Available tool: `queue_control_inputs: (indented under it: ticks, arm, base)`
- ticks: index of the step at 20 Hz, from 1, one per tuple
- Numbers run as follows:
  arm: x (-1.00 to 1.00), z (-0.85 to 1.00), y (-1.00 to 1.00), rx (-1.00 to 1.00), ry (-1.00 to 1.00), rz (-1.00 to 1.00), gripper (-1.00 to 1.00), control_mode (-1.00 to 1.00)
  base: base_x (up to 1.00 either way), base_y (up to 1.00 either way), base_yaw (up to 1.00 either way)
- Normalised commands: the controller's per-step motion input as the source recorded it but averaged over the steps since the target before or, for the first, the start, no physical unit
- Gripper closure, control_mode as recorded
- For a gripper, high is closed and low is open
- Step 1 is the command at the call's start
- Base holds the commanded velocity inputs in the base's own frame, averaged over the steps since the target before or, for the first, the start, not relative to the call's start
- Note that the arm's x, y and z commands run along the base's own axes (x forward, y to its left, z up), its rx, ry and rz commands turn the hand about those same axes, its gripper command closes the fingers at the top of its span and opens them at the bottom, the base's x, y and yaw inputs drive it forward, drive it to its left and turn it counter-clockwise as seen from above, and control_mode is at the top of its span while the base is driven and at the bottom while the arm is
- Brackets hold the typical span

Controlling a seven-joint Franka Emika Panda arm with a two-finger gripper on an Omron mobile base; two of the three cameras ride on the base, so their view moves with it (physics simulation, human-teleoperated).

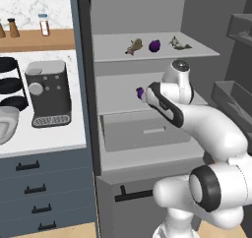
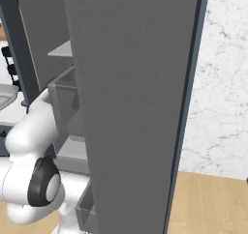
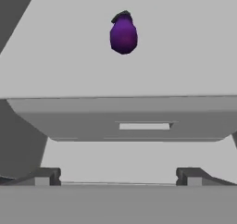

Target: Place one eggplant and one fish in each tupperware on the nearby counter, to pack two identical lunches.

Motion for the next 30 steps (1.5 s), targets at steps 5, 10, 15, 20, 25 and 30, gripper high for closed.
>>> queue_control_inputs:
  ticks: [5, 10, 15, 20, 25, 30]
  arm:
    - [0.32, -0.30, 0.00, -0.03, 0.00, 0.00, -1.00, -1.00]
    - [0.32, -0.24, 0.00, -0.01, 0.00, 0.00, -1.00, -1.00]
    - [0.34, -0.22, 0.00, 0.00, -0.02, 0.00, -1.00, -1.00]
    - [0.48, -0.14, 0.02, 0.00, 0.00, 0.00, -1.00, -1.00]
    - [0.58, -0.13, 0.10, 0.00, 0.00, 0.00, -1.00, -1.00]
    - [0.50, -0.11, 0.16, 0.00, 0.00, 0.00, -1.00, -1.00]
  base:
    - [0.00, 0.00, 0.00]
    - [0.00, 0.00, 0.00]
    - [0.00, 0.00, 0.00]
    - [0.00, 0.00, 0.00]
    - [0.00, 0.00, 0.00]
    - [0.00, 0.00, 0.00]
